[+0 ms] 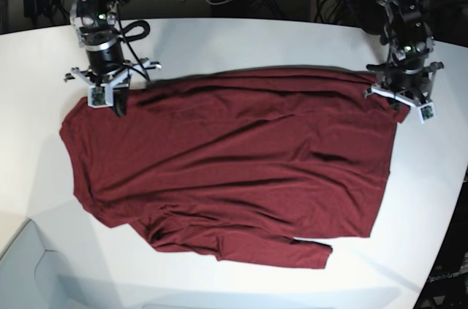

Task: Layout the t-shirt on the table in an organized manner, then fold the t-shirt properly
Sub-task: 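Lift the collar edge with both grippers and pull it taut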

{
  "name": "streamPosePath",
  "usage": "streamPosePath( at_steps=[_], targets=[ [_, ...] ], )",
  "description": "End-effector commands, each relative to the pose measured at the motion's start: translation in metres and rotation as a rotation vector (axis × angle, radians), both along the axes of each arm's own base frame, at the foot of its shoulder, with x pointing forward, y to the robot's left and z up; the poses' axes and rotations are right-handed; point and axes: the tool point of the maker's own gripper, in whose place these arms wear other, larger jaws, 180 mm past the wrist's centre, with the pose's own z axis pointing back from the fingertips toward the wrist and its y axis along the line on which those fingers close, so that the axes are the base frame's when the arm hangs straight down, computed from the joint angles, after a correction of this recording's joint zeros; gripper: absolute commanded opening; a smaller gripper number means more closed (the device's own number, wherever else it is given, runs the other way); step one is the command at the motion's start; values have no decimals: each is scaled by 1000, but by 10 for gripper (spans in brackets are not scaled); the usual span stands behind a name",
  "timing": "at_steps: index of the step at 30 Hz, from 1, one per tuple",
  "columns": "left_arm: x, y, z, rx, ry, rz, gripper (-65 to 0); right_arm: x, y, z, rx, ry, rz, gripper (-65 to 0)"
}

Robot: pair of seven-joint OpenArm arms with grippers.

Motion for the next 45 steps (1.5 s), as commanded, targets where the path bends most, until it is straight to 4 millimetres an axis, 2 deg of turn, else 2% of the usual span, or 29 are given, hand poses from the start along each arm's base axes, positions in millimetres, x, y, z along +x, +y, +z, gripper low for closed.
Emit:
streamPosePath(
  at_steps=[1, 6, 16, 19, 25, 33, 40, 41, 43, 45],
  targets=[
    [7, 4, 12, 24, -36, 0, -397, 4, 0, 11, -1, -46, 5, -650],
    [7, 4, 15, 27, -43, -2, -269, 4, 0, 11, -1, -46, 5, -650],
    [-9, 3, 19, 50, -38, -14, -127, 4, 0, 11, -1, -44, 5, -650],
    [-13, 3, 13, 45, -21, -11, -127, 4, 0, 11, -1, -44, 5, -650],
    [-17, 1, -14, 6, 42, -1, -127, 3, 4, 10, 12, -44, 1, -650],
    [-22, 2, -25, -5, 71, 5, -129, -2, 5, 9, 16, -38, 0, -650],
    [-24, 4, -26, 1, 77, 4, -130, -13, 40, -3, 48, 5, 86, -650],
    [-23, 4, -26, 1, 75, 4, -143, -13, 46, -4, 54, 6, 102, -650],
    [-23, 4, -26, 1, 75, 4, -207, -17, 54, -7, 61, 23, 119, -625],
    [-22, 4, -25, 1, 72, 4, -313, -20, 56, -13, 61, 60, 122, -562]
  ],
)
